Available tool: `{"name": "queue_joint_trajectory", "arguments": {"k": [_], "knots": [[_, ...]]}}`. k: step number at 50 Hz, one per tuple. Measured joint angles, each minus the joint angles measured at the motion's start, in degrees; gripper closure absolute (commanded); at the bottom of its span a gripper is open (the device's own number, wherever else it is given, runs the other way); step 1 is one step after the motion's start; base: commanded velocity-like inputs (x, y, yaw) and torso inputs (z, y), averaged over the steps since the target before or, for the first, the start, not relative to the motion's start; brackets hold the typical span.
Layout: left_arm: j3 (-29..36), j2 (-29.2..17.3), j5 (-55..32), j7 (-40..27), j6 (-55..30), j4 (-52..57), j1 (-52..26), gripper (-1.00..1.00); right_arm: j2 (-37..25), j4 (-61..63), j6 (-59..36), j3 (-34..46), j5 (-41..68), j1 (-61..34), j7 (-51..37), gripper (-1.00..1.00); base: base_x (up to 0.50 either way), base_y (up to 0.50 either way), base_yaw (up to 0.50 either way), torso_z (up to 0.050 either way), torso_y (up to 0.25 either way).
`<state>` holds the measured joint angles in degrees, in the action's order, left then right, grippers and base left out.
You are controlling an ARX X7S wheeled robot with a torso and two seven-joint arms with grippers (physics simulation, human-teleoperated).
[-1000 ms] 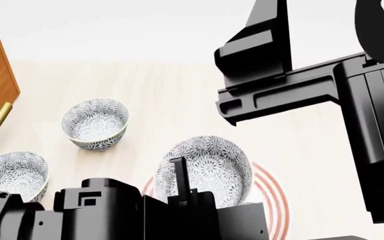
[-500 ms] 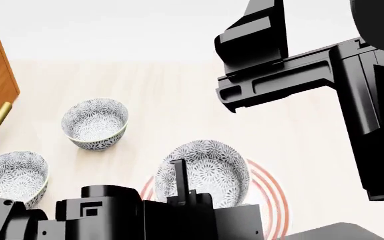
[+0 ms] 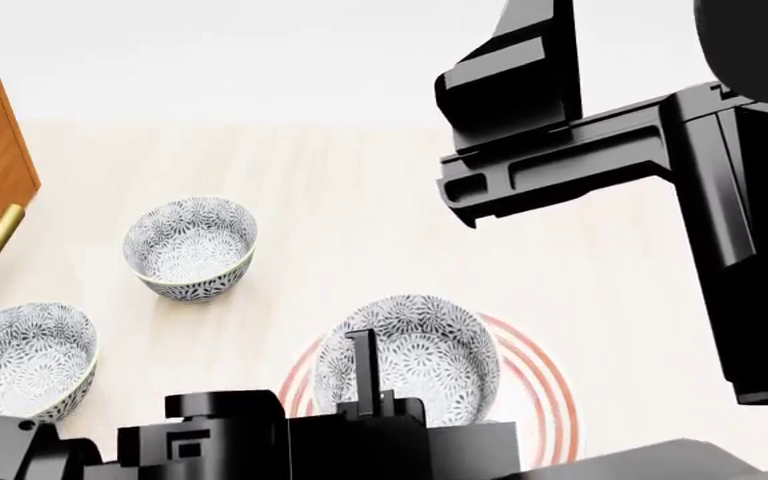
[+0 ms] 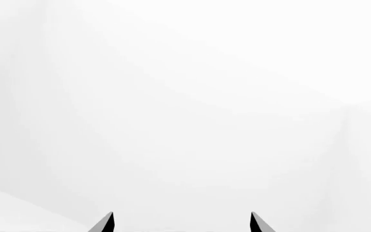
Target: Put the bowl at the front on the plate.
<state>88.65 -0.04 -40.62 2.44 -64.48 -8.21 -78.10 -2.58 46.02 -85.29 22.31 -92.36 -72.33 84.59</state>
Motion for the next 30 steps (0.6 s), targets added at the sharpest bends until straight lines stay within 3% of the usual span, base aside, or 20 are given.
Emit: {"name": "queue_joint_trajectory", "arguments": {"k": [30], "knots": [[0.0, 0.0, 1.4, 3.2, 5.3, -6.3, 0.2, 1.0, -1.4, 0.9, 0.5, -2.0, 8.7, 3.4, -8.4, -1.0, 0.0, 0.0, 0.0, 0.0, 0.0]]}}
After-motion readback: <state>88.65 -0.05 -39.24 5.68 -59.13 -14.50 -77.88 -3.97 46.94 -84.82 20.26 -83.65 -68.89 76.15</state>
